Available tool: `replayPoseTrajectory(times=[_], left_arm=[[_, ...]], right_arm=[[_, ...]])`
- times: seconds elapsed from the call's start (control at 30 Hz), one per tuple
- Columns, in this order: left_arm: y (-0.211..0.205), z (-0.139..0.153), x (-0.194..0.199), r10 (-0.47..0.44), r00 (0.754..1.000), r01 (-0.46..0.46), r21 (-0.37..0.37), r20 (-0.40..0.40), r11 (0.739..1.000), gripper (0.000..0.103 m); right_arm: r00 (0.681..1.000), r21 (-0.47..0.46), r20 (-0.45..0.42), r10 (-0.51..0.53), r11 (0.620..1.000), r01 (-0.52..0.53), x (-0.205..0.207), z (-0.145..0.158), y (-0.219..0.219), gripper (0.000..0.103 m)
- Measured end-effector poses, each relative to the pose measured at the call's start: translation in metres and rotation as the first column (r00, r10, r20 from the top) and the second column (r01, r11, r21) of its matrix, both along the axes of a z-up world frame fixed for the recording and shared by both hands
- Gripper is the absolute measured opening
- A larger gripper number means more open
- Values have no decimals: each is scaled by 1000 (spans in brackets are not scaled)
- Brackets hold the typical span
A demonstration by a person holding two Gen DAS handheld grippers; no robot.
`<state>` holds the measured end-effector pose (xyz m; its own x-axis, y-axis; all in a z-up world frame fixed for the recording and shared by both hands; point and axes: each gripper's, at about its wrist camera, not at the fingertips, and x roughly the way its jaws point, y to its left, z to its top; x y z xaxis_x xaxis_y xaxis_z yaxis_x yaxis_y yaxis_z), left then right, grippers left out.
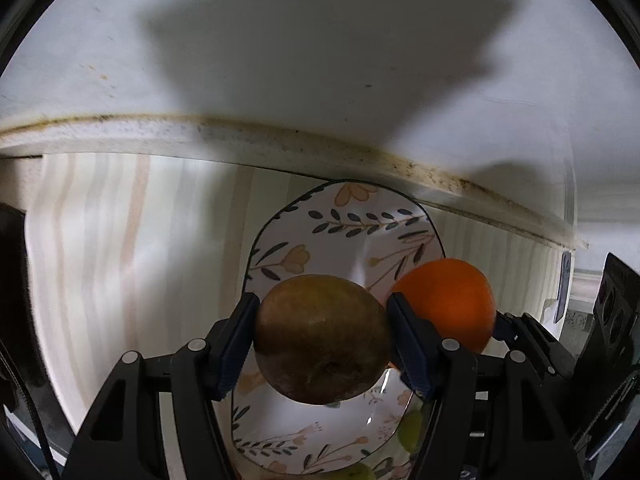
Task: Organize fruits
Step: 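Carry both fruits to the floral plate and release them there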
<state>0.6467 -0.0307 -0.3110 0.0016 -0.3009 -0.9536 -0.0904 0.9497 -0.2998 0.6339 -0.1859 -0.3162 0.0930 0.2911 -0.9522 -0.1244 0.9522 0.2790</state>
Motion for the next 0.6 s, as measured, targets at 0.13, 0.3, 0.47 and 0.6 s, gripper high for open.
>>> replayPoseTrajectory(times=[0.13,0.3,0.47,0.6], left_arm=[[0,-9,5,8,1000,-7,29,-7,1000,64],[-5,-9,5,-3,1000,2,71,3,998,64],[-9,0,6,-3,1000,2,60,29,998,84],[-7,11,1,-11,999,8,80,40,997,85]], right_arm=[[999,-23,-13,32,999,-32,9,-9,5,87],[998,-38,-24,57,998,-58,16,-9,2,89],[999,-19,-30,23,1000,-24,18,2,-7,98],[999,-61,-37,-3,998,1,14,7,-13,98]])
